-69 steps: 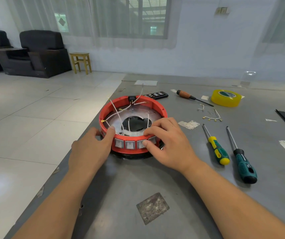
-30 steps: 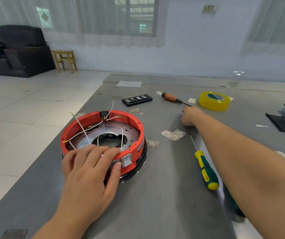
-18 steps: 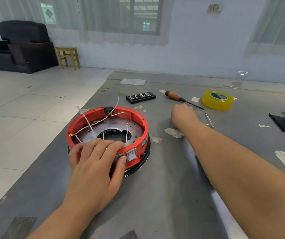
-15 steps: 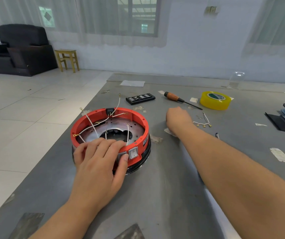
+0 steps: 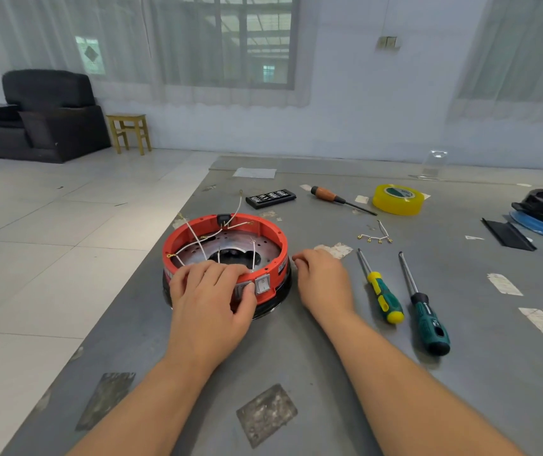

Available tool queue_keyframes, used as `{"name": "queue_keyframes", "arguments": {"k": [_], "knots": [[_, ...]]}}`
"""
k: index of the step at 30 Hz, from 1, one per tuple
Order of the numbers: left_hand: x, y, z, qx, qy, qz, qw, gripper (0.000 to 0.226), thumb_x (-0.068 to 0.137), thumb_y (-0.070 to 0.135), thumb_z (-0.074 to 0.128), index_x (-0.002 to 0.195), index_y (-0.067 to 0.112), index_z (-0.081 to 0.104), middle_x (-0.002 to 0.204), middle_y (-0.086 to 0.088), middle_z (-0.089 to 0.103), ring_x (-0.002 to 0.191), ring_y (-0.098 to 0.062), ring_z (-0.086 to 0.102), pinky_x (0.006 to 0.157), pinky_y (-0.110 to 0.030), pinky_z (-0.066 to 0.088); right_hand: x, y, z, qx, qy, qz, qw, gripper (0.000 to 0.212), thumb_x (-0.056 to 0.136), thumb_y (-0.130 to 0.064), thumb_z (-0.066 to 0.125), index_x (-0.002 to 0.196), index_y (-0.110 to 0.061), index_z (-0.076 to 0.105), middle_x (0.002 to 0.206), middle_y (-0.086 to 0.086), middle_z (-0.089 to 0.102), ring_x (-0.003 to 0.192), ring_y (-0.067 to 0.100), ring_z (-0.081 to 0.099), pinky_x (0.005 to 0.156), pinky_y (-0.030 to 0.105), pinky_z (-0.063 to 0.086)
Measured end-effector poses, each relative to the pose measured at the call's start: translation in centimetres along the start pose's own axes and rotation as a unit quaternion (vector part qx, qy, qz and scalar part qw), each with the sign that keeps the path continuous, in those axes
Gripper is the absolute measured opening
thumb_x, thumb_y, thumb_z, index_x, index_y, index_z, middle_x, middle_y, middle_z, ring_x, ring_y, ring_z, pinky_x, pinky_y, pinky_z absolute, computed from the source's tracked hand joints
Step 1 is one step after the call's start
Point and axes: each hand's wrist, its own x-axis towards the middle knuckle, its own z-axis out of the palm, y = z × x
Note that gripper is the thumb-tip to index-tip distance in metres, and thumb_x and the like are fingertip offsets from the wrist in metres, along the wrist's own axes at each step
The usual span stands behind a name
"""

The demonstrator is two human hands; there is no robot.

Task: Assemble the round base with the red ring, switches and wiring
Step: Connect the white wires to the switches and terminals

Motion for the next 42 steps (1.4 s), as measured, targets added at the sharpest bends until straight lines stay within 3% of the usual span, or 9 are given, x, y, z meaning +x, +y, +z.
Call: {"name": "queue_keyframes", "arguments": {"k": [6,9,15,22,27,30,35,38,42], "knots": [[0.1,-0.3,-0.6,-0.012,-0.036,0.003,0.999,0.039,0.097,0.047,0.047,0.120,0.029,0.072,0.114,0.010,0.070,0.121,-0.018,0.058,0.118,-0.038,0.021,-1.8,-0.6,-0.8,0.085,0.070,-0.027,0.994,0.022,0.105,-0.020,0.051,0.110,-0.017,0.073,0.106,0.001,0.069,0.099,0.020,0.064,0.086,0.039,0.055],[0.3,-0.7,-0.7,-0.038,-0.036,0.007,0.999,0.037,0.097,0.045,0.052,0.127,0.032,0.070,0.119,0.012,0.069,0.125,-0.015,0.055,0.116,-0.030,0.015,-1.8,-1.2,-1.5,0.209,0.113,-0.011,0.971,0.020,0.104,-0.015,0.055,0.111,-0.014,0.073,0.103,0.001,0.068,0.088,0.015,0.070,0.075,0.016,0.055],[0.5,-0.5,-0.7,-0.118,0.000,0.003,0.993,0.039,0.097,0.052,0.043,0.122,0.036,0.069,0.120,0.026,0.059,0.121,0.003,0.045,0.114,-0.031,0.021,-2.6,-3.6,-2.3,0.220,0.211,-0.190,0.933,0.023,0.098,-0.009,0.067,0.116,-0.018,0.075,0.105,-0.002,0.068,0.096,0.001,0.061,0.089,0.005,0.041],[0.6,-0.5,-1.2,-0.265,0.037,-0.049,0.962,0.041,0.103,0.052,0.037,0.105,0.034,0.075,0.107,0.026,0.069,0.117,0.000,0.056,0.105,-0.032,0.039,-4.8,-5.7,-1.1,0.246,0.092,-0.289,0.920,0.060,0.098,-0.014,0.057,0.153,-0.028,0.036,0.122,-0.009,0.065,0.109,0.007,0.065,0.093,0.021,0.052],[0.6,-0.1,-1.9,-0.319,0.054,-0.096,0.941,0.026,0.101,0.054,0.045,0.096,0.042,0.068,0.105,0.031,0.065,0.107,0.002,0.058,0.089,-0.026,0.046,-5.2,-6.0,-0.9,0.219,0.070,-0.358,0.905,0.066,0.097,-0.002,0.053,0.157,-0.020,0.030,0.127,-0.006,0.064,0.108,0.013,0.066,0.091,0.024,0.054],[0.6,-0.1,-1.8,-0.303,0.051,-0.102,0.946,0.017,0.099,0.046,0.051,0.093,0.041,0.067,0.103,0.035,0.062,0.102,-0.002,0.059,0.085,-0.028,0.048,-5.4,-5.9,-1.0,0.226,0.052,-0.358,0.905,0.064,0.099,-0.007,0.049,0.157,-0.024,0.029,0.129,-0.005,0.064,0.105,0.016,0.067,0.090,0.025,0.055],[0.6,0.0,-1.8,-0.289,0.067,-0.119,0.948,0.011,0.095,0.041,0.056,0.089,0.040,0.065,0.102,0.040,0.058,0.102,0.000,0.057,0.080,-0.021,0.043,-5.2,-6.1,-1.0,0.287,0.073,-0.289,0.910,0.049,0.099,-0.012,0.054,0.146,-0.017,0.043,0.141,-0.006,0.052,0.131,0.014,0.052,0.108,0.039,0.047],[0.5,-0.2,-1.8,-0.266,0.066,-0.103,0.956,0.011,0.100,0.032,0.063,0.091,0.038,0.065,0.105,0.039,0.058,0.107,0.005,0.053,0.084,-0.014,0.041,-5.0,-6.0,-0.9,0.255,0.096,-0.204,0.941,0.026,0.096,-0.030,0.059,0.121,-0.025,0.057,0.118,-0.020,0.054,0.117,0.005,0.051,0.100,0.044,0.046],[0.5,-0.1,-2.0,-0.245,0.057,-0.089,0.964,0.031,0.101,0.021,0.069,0.088,0.048,0.059,0.094,0.034,0.059,0.110,0.018,0.045,0.087,-0.002,0.034,-4.8,-6.0,-1.0,0.303,0.037,-0.120,0.945,0.011,0.090,-0.046,0.059,0.090,-0.038,0.067,0.100,-0.027,0.062,0.113,0.006,0.054,0.099,0.051,0.045]]}}
